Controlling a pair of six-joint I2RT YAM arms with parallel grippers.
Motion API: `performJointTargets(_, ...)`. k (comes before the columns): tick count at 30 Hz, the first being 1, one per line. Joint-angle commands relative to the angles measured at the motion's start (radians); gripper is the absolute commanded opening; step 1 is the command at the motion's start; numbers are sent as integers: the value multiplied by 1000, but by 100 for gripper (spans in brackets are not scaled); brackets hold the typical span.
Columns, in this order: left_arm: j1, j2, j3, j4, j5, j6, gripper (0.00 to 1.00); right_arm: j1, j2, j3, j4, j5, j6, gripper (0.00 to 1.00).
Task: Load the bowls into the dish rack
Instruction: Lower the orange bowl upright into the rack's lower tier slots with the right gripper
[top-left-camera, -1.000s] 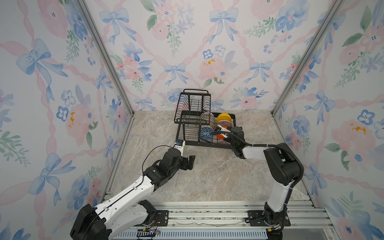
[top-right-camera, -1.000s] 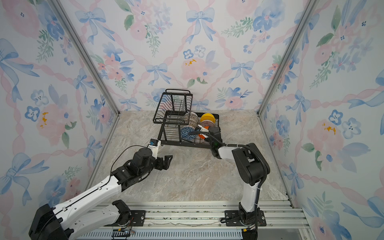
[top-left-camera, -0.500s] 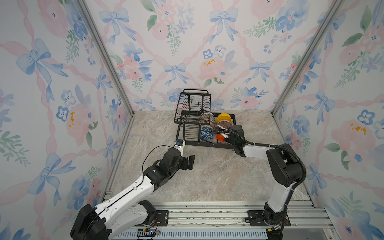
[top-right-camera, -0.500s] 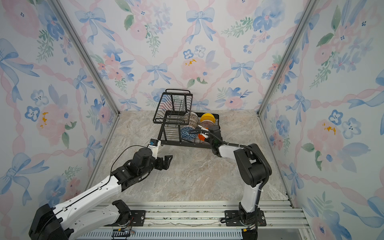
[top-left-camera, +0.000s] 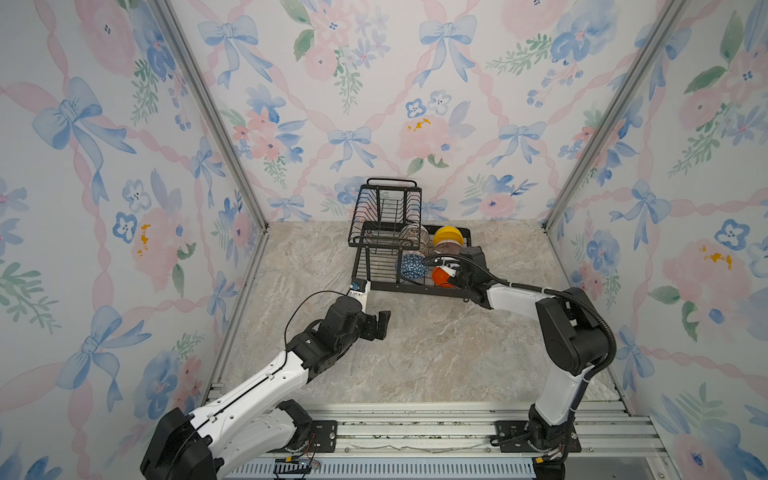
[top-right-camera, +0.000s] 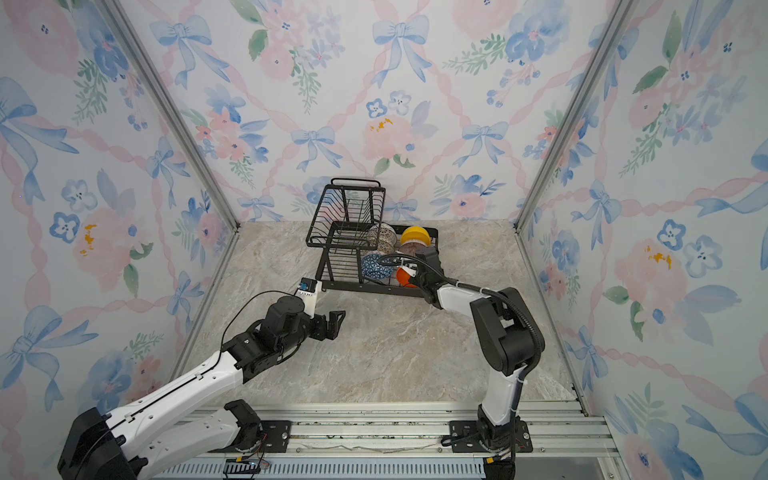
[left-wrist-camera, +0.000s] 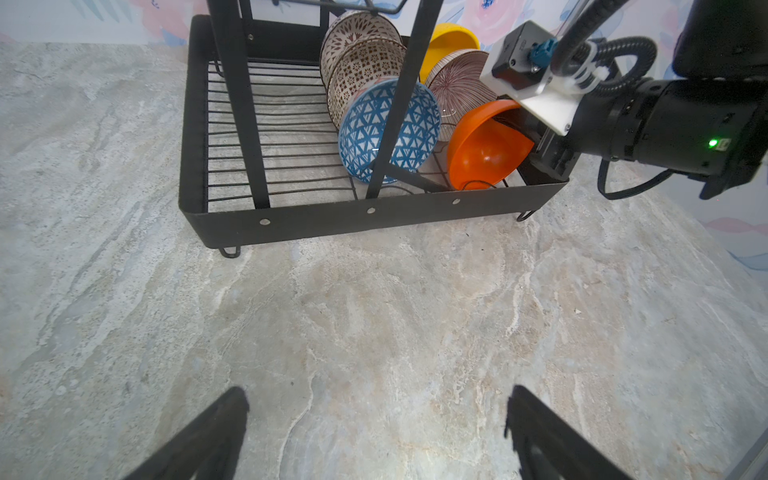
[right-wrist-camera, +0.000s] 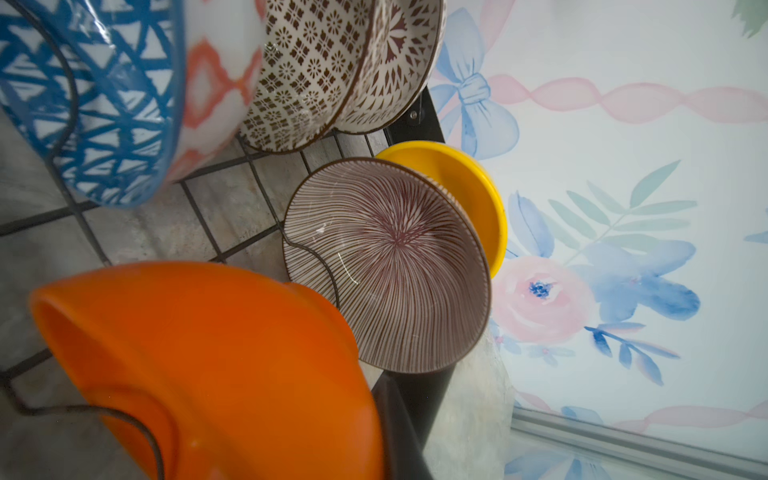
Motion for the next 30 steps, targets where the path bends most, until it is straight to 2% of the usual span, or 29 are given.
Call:
performJointTargets(1,7,-9,-15,-2,10,-10,98,13,32,16,-143,-76,42,1)
performJointTargets(10,7,-12,-20,-2,7,-13,98,15,46,41,-182,-98,65,4)
performJointTargets(17,7,-12,-24,-2,7,-14,98,18,63,60,-207,-109,76,13)
performJointTargets(23,7,-16,-29,-2,4,-16,98,23,76,68,-202,-83,83,16)
performJointTargets(30,7,-11,-28,-2,6,-16,98,26,74,66,-176,-56,88,27)
